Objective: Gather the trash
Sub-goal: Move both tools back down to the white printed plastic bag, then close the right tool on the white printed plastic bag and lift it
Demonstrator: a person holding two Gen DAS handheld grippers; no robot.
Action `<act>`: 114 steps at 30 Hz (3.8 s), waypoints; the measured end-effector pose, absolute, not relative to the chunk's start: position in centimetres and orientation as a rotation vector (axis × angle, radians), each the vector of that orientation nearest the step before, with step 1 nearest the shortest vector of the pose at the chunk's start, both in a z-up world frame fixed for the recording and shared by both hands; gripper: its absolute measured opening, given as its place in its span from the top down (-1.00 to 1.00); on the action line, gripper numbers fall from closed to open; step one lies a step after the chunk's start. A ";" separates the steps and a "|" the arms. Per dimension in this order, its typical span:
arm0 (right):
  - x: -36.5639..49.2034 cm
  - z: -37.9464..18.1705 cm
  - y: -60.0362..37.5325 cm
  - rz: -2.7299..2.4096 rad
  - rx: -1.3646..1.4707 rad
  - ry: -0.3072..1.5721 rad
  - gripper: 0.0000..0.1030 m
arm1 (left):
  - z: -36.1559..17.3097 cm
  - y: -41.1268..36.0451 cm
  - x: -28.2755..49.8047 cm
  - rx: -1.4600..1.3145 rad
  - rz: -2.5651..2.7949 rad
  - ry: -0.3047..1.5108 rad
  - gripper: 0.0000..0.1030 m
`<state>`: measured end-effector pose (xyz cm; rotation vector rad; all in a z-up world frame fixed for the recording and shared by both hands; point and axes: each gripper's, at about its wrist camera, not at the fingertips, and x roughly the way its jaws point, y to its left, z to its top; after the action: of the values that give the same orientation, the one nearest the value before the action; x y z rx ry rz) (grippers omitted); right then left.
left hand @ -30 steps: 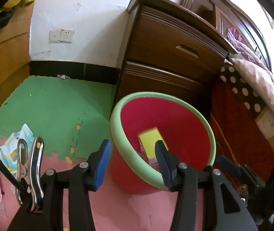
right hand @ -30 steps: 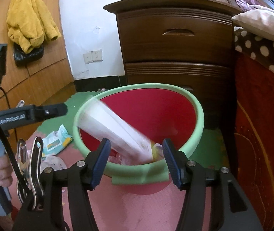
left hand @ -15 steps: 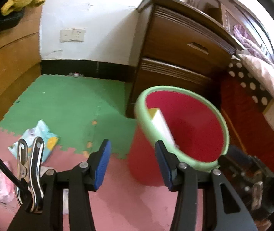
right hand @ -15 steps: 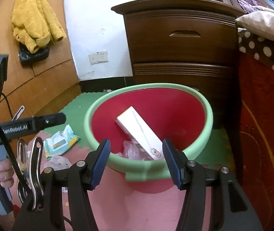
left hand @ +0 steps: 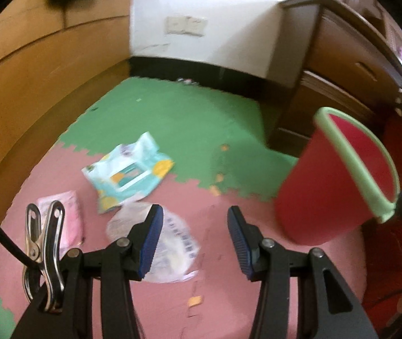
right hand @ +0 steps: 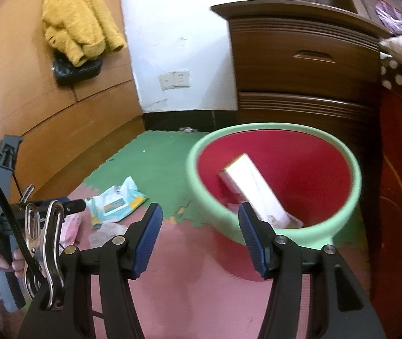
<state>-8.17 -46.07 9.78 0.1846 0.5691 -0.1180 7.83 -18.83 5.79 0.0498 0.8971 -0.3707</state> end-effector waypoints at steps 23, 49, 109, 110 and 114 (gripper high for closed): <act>1.7 5.0 -32.5 0.062 0.222 0.832 -0.11 | -1.7 -9.4 12.0 0.052 -0.270 1.025 0.03; 10.3 -9.3 -31.1 0.063 0.376 1.133 -0.11 | -6.2 -7.9 14.1 0.005 -0.228 1.079 0.03; 10.4 -16.7 -30.2 0.122 0.337 1.512 0.40 | -14.1 -11.3 13.7 0.056 -0.301 1.296 -0.23; 10.4 -16.8 -30.3 0.118 0.334 1.509 0.40 | -14.1 -11.4 13.7 0.062 -0.302 1.294 -0.23; 10.8 -16.6 -29.7 0.115 0.318 1.502 0.40 | -14.5 -11.7 13.5 0.088 -0.306 1.285 -0.23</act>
<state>10.83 -29.75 -16.63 0.3183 1.5024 0.1145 13.48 -11.68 -14.46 0.0880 1.2850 -0.3065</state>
